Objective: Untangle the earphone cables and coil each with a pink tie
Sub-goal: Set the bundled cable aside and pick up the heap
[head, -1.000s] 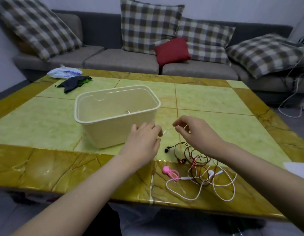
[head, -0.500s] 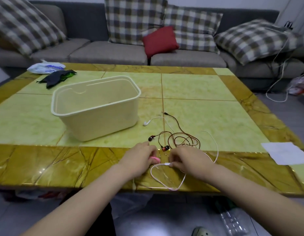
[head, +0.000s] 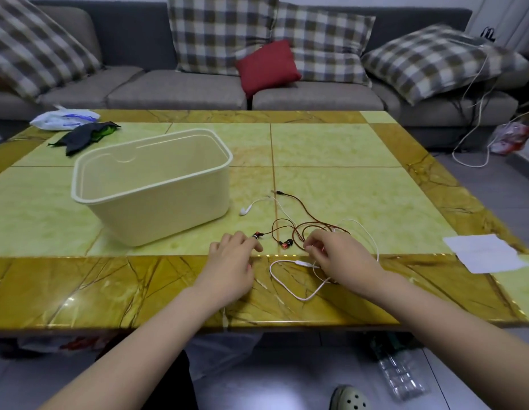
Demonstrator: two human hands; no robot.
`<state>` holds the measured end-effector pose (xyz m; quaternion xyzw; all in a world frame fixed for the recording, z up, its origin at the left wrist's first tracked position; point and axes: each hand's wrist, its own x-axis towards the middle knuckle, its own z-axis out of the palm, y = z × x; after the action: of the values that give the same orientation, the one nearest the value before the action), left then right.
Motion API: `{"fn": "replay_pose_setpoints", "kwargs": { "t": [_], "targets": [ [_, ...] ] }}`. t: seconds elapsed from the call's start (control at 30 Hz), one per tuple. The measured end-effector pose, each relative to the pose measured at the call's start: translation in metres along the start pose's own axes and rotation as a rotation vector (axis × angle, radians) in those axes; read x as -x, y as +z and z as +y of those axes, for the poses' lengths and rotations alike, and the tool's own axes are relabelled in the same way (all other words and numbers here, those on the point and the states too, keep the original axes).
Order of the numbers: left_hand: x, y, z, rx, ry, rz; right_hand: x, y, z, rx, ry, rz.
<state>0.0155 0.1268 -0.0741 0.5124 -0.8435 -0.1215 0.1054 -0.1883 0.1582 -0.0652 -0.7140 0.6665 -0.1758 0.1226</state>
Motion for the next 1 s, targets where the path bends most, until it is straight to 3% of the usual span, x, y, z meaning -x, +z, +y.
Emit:
{"fn": "replay_pose_setpoints", "kwargs": {
  "t": [0.13,0.3,0.43,0.57,0.67,0.77,0.93,1.0],
  "targets": [
    [0.006,0.007,0.027,0.036,0.228,-0.068,0.018,-0.008,-0.004,-0.056,-0.148,-0.174],
    [0.009,0.025,0.038,-0.03,0.325,-0.118,0.032,-0.01,0.015,0.184,-0.243,-0.435],
    [0.001,0.021,0.036,-0.015,0.328,-0.141,0.029,-0.03,0.021,0.073,-0.149,-0.371],
    [-0.009,0.012,0.038,0.105,0.234,-0.254,0.022,-0.064,0.012,-0.144,-0.082,-0.132],
    [-0.016,0.01,0.04,0.133,0.254,-0.308,0.015,-0.088,0.005,-0.165,-0.068,-0.041],
    [-0.028,0.0,0.038,0.227,0.18,-0.199,0.012,-0.103,0.005,-0.108,-0.045,0.014],
    [-0.043,-0.033,0.037,0.815,-0.085,0.128,0.014,-0.113,0.022,0.023,0.089,0.034],
    [-0.045,-0.046,0.041,0.919,-0.095,0.184,0.014,-0.112,0.032,0.031,0.158,0.057]
  ]
}}
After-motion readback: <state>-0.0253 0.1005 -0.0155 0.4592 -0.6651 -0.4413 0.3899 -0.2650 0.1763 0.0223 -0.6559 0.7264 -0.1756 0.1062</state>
